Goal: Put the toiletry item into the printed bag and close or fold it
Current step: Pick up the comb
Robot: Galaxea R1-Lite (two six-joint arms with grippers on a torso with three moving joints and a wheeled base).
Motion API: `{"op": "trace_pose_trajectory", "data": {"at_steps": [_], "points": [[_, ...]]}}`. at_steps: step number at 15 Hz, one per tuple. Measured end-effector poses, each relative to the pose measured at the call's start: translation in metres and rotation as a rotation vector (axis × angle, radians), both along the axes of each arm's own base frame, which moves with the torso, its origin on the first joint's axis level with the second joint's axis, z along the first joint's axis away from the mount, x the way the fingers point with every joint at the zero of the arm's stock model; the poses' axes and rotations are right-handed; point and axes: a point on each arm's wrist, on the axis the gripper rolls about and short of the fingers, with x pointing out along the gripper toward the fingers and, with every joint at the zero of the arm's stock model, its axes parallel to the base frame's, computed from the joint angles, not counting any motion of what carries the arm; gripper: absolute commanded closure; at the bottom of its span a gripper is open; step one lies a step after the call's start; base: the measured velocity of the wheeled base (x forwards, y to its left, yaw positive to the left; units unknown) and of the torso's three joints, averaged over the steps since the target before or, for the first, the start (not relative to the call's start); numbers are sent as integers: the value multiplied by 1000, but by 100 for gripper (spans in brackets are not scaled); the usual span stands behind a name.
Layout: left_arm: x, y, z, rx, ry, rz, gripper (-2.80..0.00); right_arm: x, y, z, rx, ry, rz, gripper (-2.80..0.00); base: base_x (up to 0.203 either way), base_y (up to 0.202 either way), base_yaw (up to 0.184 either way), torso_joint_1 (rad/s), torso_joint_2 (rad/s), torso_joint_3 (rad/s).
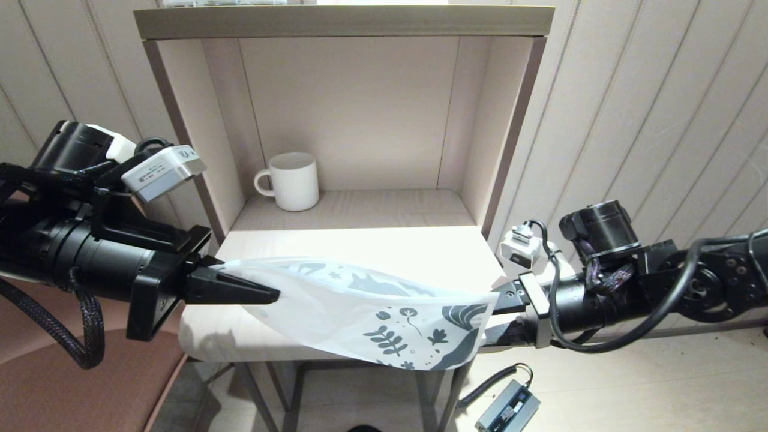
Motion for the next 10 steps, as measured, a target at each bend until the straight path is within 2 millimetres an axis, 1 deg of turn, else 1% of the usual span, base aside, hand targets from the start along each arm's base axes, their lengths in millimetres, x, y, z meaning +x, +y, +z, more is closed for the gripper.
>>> {"op": "trace_pose_trajectory", "data": {"at_steps": [10], "points": [[0,0,0,1,0,-1,0,5,5,-6,10,13,22,-280,0,0,0,0,0,0]]}}
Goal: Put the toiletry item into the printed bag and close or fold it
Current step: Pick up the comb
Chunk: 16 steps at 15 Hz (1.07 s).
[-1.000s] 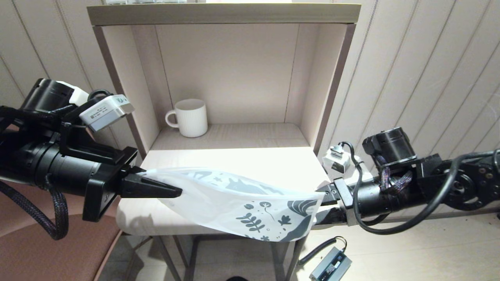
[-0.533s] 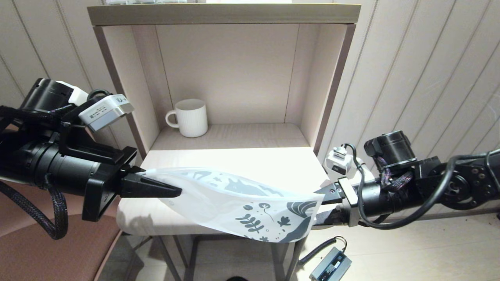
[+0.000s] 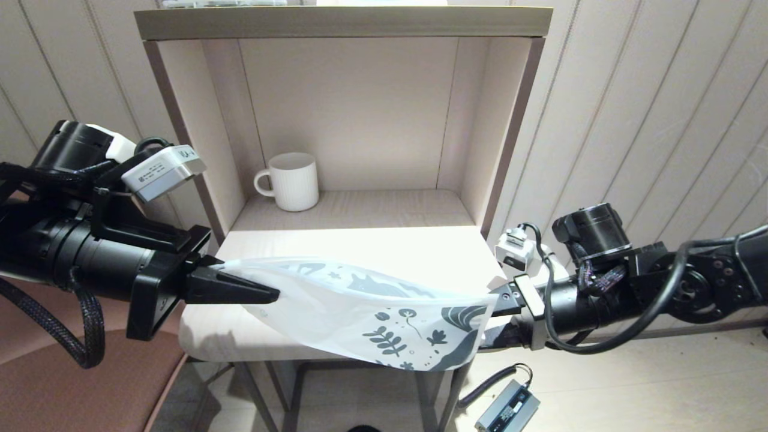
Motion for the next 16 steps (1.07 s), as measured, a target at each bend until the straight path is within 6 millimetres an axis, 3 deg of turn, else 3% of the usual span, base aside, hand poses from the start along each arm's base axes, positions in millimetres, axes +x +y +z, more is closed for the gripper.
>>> {"op": "trace_pose_trajectory", "data": {"at_steps": [10,11,16], "points": [[1,-4,-1,15,-1,0,0,2,0,-1,33,-12,30,-280,0,0,0,0,0,0],[1,-4,-1,15,-1,0,0,2,0,-1,36,-22,31,0,0,0,0,0,0,0],[1,-4,0,15,-3,0,0,4,1,-4,41,-28,38,0,0,0,0,0,0,0]]}}
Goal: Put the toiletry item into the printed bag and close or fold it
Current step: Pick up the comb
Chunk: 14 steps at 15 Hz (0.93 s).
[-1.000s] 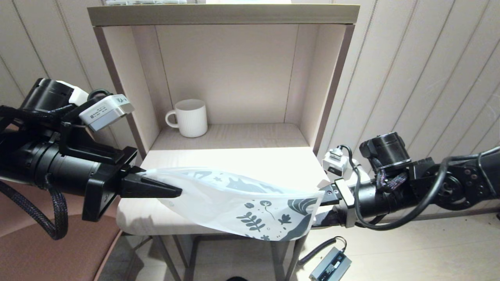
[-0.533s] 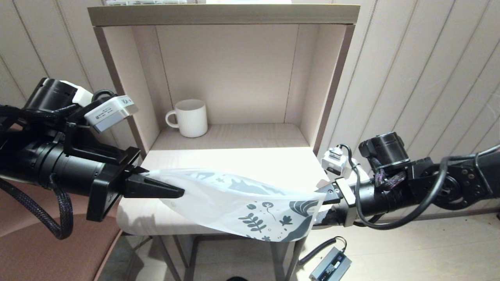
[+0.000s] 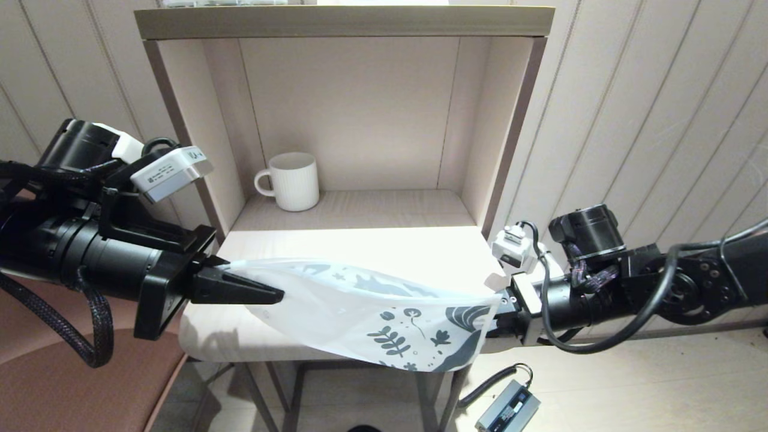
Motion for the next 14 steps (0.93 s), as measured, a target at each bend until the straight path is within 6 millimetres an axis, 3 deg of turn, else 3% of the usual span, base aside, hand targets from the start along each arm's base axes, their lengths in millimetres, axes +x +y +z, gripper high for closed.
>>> {"op": "trace_pose_trajectory", "data": {"at_steps": [10,12,14], "points": [[0,0,-1,1,6,0,0,-2,0,1,1,4,4,0,0,0,0,0,0,0],[0,0,-1,3,5,1,0,-6,0,8,4,-26,5,0,0,0,0,0,0,0],[0,0,0,6,0,5,0,-17,2,28,0,-107,-1,0,0,0,0,0,0,0]]}}
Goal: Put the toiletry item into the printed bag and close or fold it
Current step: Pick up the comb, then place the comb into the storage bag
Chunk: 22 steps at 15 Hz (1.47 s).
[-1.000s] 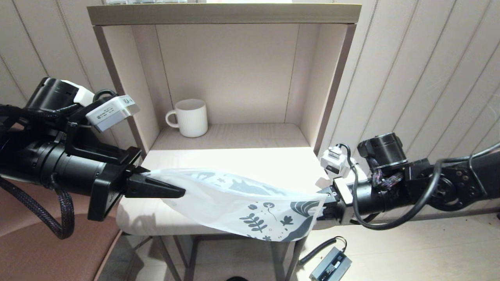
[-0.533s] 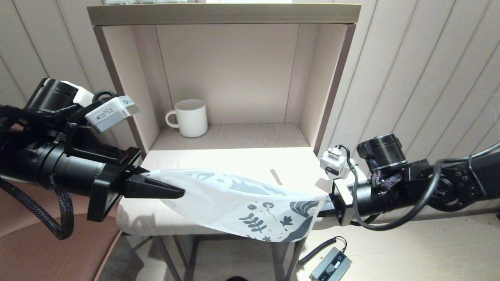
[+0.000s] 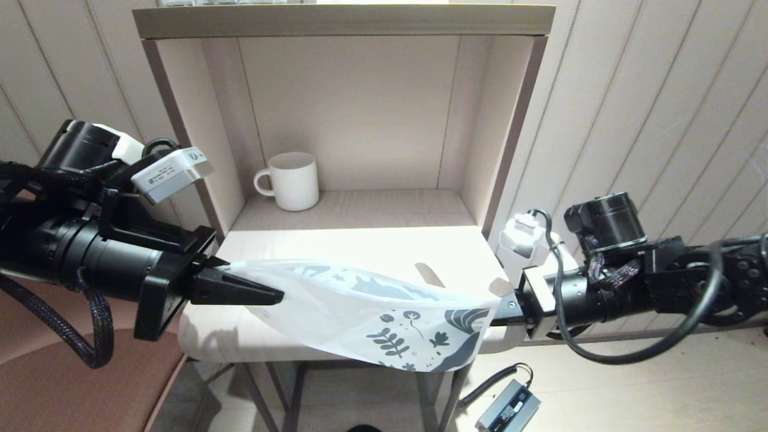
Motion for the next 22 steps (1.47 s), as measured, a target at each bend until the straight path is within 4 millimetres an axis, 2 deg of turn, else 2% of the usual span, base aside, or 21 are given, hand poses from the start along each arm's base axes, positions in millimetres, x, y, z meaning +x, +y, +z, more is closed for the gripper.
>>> {"op": "trace_pose_trajectory", "data": {"at_steps": [2,4,7,8,10,13,15,19,22], "points": [[1,0,1,23,-13,23,0,-15,9,29,-43,-130,-62,0,0,0,0,0,0,0],[0,1,3,29,-22,34,0,-33,15,68,-83,-266,-153,0,0,0,0,0,0,0],[-1,4,5,29,-32,46,0,-58,11,123,-111,-378,-195,0,0,0,0,0,0,0],[0,5,5,32,-38,49,0,-66,8,134,-151,-411,-209,0,0,0,0,0,0,0],[7,5,6,60,-59,77,0,-79,2,145,-314,-522,-229,0,0,0,0,0,0,0],[19,3,9,81,-86,97,0,-98,-4,158,-646,-747,-218,0,0,0,0,0,0,0],[25,1,13,79,-98,98,0,-111,-5,172,-774,-847,-186,0,0,0,0,0,0,0],[36,-2,19,81,-122,104,0,-124,-2,203,-806,-933,-85,0,0,0,0,0,0,0],[42,-4,20,83,-131,107,0,-132,10,199,-844,-938,99,0,0,0,0,0,0,0]]}}
